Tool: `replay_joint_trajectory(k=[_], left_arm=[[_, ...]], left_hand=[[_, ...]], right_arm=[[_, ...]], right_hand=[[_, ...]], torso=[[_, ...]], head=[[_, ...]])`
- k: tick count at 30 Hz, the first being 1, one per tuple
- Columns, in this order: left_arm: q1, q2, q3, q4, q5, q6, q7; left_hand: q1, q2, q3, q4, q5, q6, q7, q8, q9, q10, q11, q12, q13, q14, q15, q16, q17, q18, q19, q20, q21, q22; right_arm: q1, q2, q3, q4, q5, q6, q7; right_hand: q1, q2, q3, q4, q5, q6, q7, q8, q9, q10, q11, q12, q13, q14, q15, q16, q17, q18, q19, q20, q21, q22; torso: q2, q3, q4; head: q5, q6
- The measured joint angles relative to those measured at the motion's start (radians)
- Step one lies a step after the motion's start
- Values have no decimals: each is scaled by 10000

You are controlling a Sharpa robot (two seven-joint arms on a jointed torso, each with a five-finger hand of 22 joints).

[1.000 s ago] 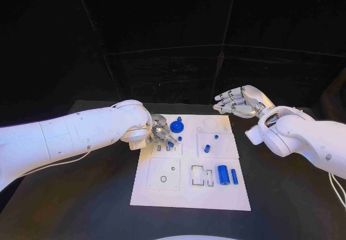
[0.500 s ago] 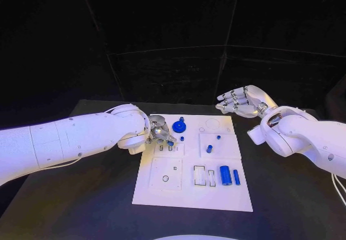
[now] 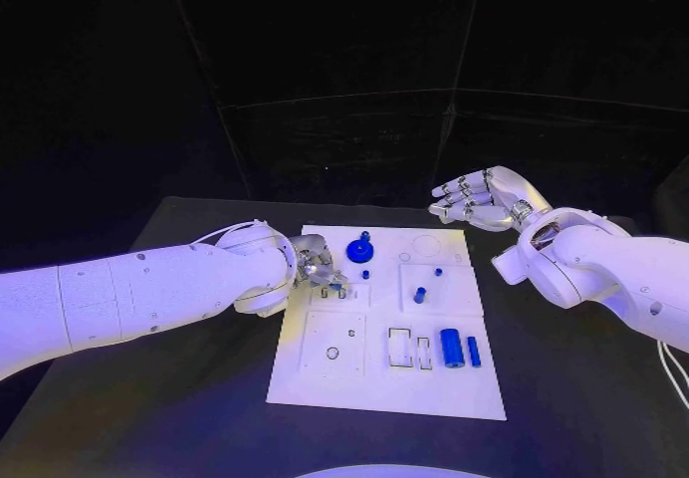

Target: Assemble the parts on the task board

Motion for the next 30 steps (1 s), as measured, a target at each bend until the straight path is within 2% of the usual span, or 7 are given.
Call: replay_joint_trajectory(k=[4, 8, 10, 11, 21, 30], left_arm=[[-103, 32, -6, 7, -286, -198, 7], [-142, 63, -8, 9, -485, -324, 8], [-151, 82, -8, 6, -553, -355, 8], [-155, 93, -8, 2, -583, -365, 7], [-180, 213, -8, -37, -768, -363, -21], [-193, 348, -7, -272, -810, -227, -137]], left_hand=[[-61, -45, 115, -60, -22, 0, 1, 0, 14, 1, 0, 47, 36, 0, 0, 0, 0, 0, 34, 12, 47, 31], [-79, -63, 198, -115, -28, 1, 2, 0, 17, 17, -14, 91, 69, 0, 0, 0, 0, 0, 33, 12, 53, 44], [-79, -62, 207, -125, -29, 2, 3, -1, 17, 39, 7, 91, 83, 0, 0, 0, 0, -49, 33, 12, 53, 60], [-79, -63, 208, -125, -29, 4, 5, -1, 17, 53, 17, 91, 96, 0, 0, 0, 0, -151, 33, 12, 53, 80], [-79, -62, 252, -112, -65, -10, 19, -7, 28, 85, -12, 137, 121, 0, 1, 0, 0, -156, 33, 12, 53, 97], [-79, -62, 260, -121, -28, -11, 21, 35, 27, 85, -11, 137, 147, 0, 1, 0, 0, -156, 60, -14, 114, 123]], right_arm=[[0, 5, -1, -17, -5, 14, 16], [0, 14, -2, -26, -15, 33, 31], [0, 21, -2, -31, -19, 40, 37], [0, 23, -2, -32, -21, 43, 39], [0, 48, -2, -44, -33, 75, 60], [-1, 66, -2, -54, -58, 97, 68]], right_hand=[[0, 0, 0, 0, 0, 0, 0, 0, 0, 0, 0, 0, 0, 0, 0, 0, 0, 0, 0, 0, 0, 0], [0, 0, 0, 0, 0, 0, 0, 0, 0, 0, 0, 0, 0, 0, 0, 0, 1, 0, 0, 0, 0, 1], [0, 0, 0, 0, 0, 0, 0, 0, 0, 0, 0, 0, 1, 0, 0, 0, 1, 0, 0, 0, 0, 1], [0, 0, 0, 0, 0, 0, 0, 0, 0, 0, 0, 0, 1, 0, 0, 0, 1, 0, 0, 0, 0, 1], [-42, 42, 0, 0, 0, 0, 0, 0, 0, 0, 0, 0, -16, 0, 0, 0, -15, 0, 0, 0, 1, -11], [-42, 42, 0, 0, 0, 0, 0, 0, 0, 0, -1, 0, -15, 0, 0, 1, -15, -1, 0, 0, -39, -10]], torso=[[0, 3, 0], [2, 4, -1], [3, 4, -1], [3, 5, -2], [9, 10, -1], [9, 10, -2]], head=[[-17, 23], [-35, 29], [-44, 29], [-47, 30], [-62, 21], [-63, -7]])
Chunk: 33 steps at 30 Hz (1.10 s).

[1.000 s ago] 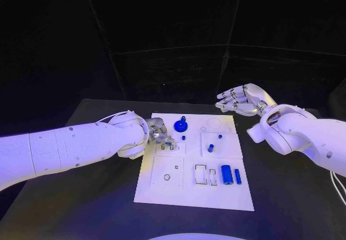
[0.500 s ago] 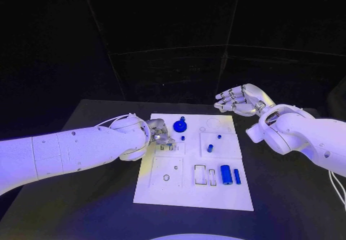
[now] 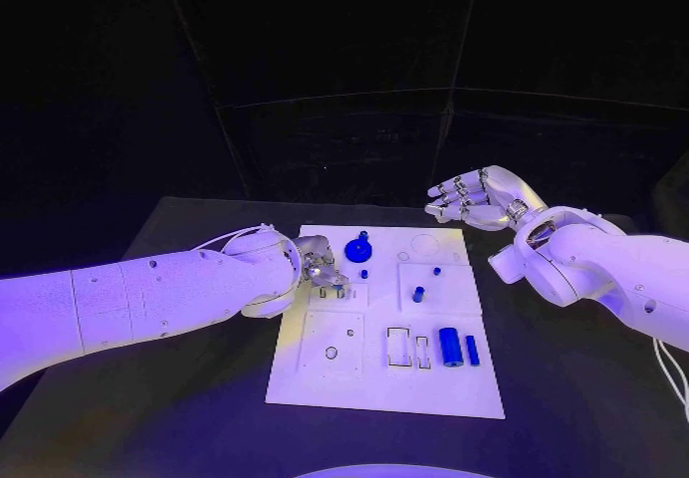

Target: Assemble the parts on the task board

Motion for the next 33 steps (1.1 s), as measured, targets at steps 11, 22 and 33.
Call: replay_joint_trajectory(k=[11, 22, 33], left_arm=[[-5, 55, 15, -60, -4, 173, -87], [-1, 66, 17, -43, 55, 318, -98], [-4, 136, 12, -35, 154, 416, -99]], left_hand=[[-8, -8, 21, 20, -1, -1, 1, 1, 24, -1, 2, 39, 14, 0, 0, 0, 0, 1, 0, 0, 0, 9], [-73, -73, 68, -15, -1, -2, 3, 1, 24, -2, 5, 39, 24, 0, 0, 0, 0, 0, -1, 1, 0, 17], [-72, -71, 125, -73, -32, 12, 18, -8, 0, 40, -4, 39, 24, 0, 0, 0, 0, 2, -1, 1, 0, 17]], right_arm=[[0, 19, -1, -27, -46, 28, 1], [0, 41, -1, -53, -63, 41, 3], [-1, 61, -1, -94, -71, 62, 3]], right_hand=[[0, 0, 0, 0, 0, 0, 0, 0, 0, 0, 0, 0, -8, 0, 0, 0, -6, 1, 0, 0, 0, -1], [1, -1, 0, 0, 0, 0, 0, 45, 0, 0, 0, 0, -16, 0, 0, 0, -14, 0, 0, 0, 0, -10], [1, -1, 0, 0, 0, 1, 0, 50, 0, 0, 0, 0, -36, 0, 0, 0, -34, 0, 0, 0, -6, -24]], torso=[[1, -4, 2], [1, -5, 7], [1, -5, 7]], head=[[-24, -24], [-25, -28], [-39, -25]])
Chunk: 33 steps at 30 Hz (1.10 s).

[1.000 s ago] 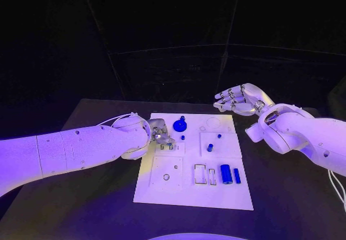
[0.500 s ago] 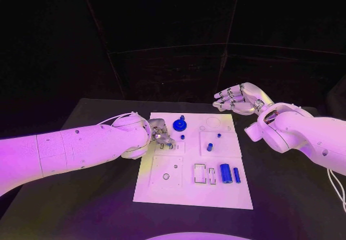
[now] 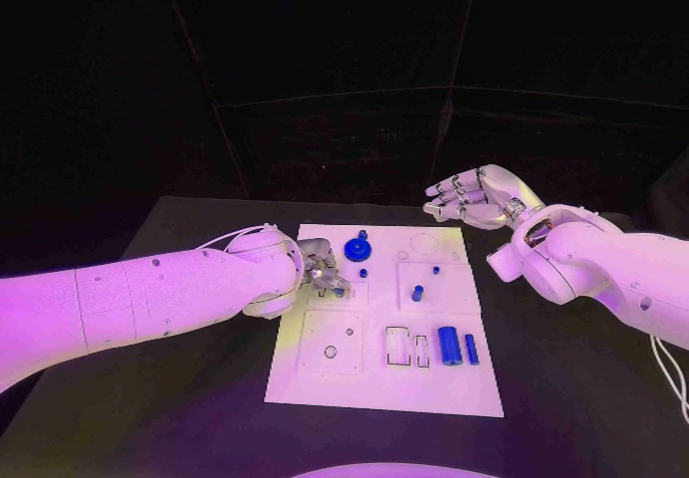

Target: Assemble the parts on the task board

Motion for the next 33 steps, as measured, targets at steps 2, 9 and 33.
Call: replay_joint_trajectory(k=[2, 9, 33], left_arm=[[0, 6, 0, 2, 13, 17, 0], [3, 6, 9, -5, 37, 63, 0], [7, -109, 11, 84, 166, 270, -5]], left_hand=[[1, 1, 0, 0, -2, 0, 0, 0, 5, 1, 1, 0, 6, 0, 0, 0, 0, 0, 0, 0, 0, -10], [13, 13, 0, -1, -10, 1, 1, 0, 9, 13, 15, 0, 10, 0, 0, 0, 0, 0, -1, 1, 0, -17], [-344, -290, 389, -336, 32, 58, -102, 59, 24, 51, -17, 72, 73, 0, 0, 0, 0, 0, -2, 2, 0, -65]], right_arm=[[0, 7, 0, -4, -1, 4, 0], [0, 17, 0, -22, -3, 20, -1], [-1, 62, -1, -72, -6, 100, -10]], right_hand=[[0, 0, 0, 0, 0, 0, 0, 0, 1, 0, 0, 0, -12, 0, 0, 0, -11, 1, 0, 0, -44, -11], [0, 0, 0, 0, 0, 0, 0, 0, 0, 0, 0, 0, -22, 0, 0, -50, -22, 0, 0, 0, -64, -11], [0, -1, 0, 0, 0, 0, 0, 0, 0, -36, 35, 0, -42, 0, 0, -50, -45, 0, 0, 0, -64, -32]], torso=[[0, 0, -1], [2, -1, -2], [0, -5, 6]], head=[[0, 0], [-8, -30], [-35, -50]])
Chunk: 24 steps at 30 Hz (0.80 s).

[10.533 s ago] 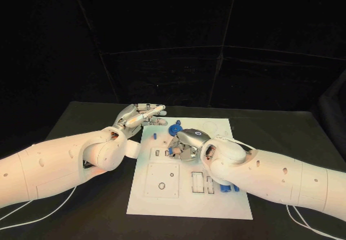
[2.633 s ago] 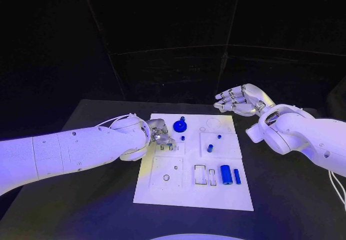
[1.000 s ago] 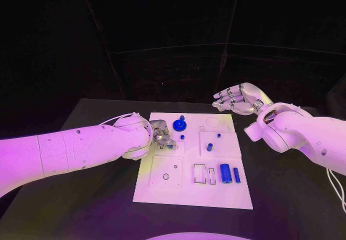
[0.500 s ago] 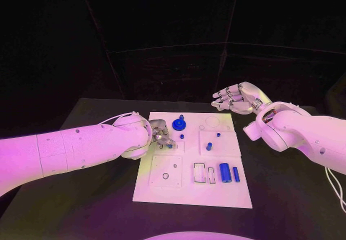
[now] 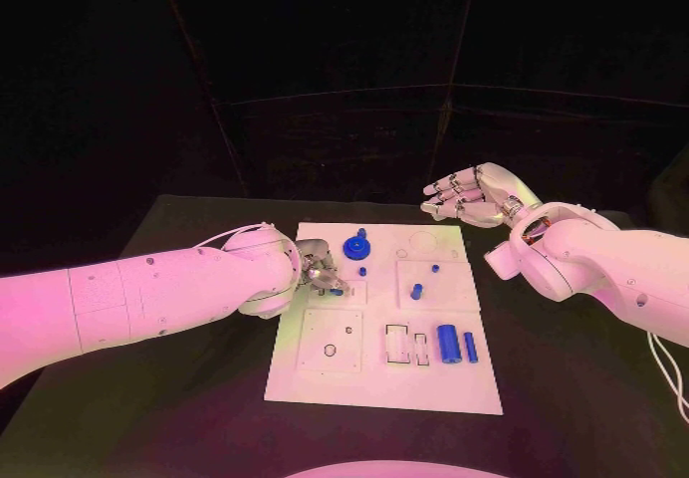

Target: Assemble the parts on the task board

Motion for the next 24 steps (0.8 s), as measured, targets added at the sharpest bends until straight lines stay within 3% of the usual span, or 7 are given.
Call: replay_joint_trajectory(k=[9, 11, 14, 24], left_arm=[[0, 12, 0, -23, 26, 20, -7], [0, 23, -1, -38, 34, 23, -8], [-1, 44, -4, -74, 44, 34, -11], [-7, 111, -10, -199, 108, 163, -30]], left_hand=[[-226, -173, 249, -109, 0, 35, -34, 0, 0, 1, 0, 44, 31, 0, 0, 0, 0, 1, 0, 0, 0, 0], [-365, -219, 463, -324, -2, 52, -51, 1, 0, 2, 0, 44, 31, 0, 0, 0, 0, 0, 0, 0, 0, 0], [-576, -244, 568, -347, -2, 96, -78, 1, 0, 3, 1, 108, 46, 0, 0, 0, 0, 0, 0, 0, 0, 17], [-1077, -318, 295, -19, 9, 236, -83, 64, -13, 92, -51, 232, 175, 0, 0, 0, 0, 0, -1, 1, 0, 82]], right_arm=[[0, 12, -1, -11, -2, 21, -3], [0, 18, -1, -15, -2, 25, -4], [-1, 29, -1, -19, -2, 32, -7], [-1, 37, -1, -24, -3, 57, -14]], right_hand=[[0, 0, 0, 0, 0, 0, 0, 0, 0, 1, 0, 0, -12, 0, 0, 0, -12, 0, 0, 0, -46, -8], [0, 0, 0, 0, 0, 0, 0, 0, 0, 0, 0, 0, -12, 0, 0, 0, -12, -1, 23, 23, -46, -8], [0, 0, 0, 0, 0, 0, 0, 0, 0, 1, 0, 0, -26, 0, 0, 0, -27, -1, 35, 35, -46, -19], [0, 0, 0, 0, 0, 0, 0, 0, 0, 1, 0, 0, -25, 0, 0, 0, -26, -1, 35, 35, -46, -18]], torso=[[0, 1, 0], [0, 3, 0], [0, 4, 0], [-3, 6, -10]], head=[[6, 10], [7, 4], [1, 3], [-18, 9]])
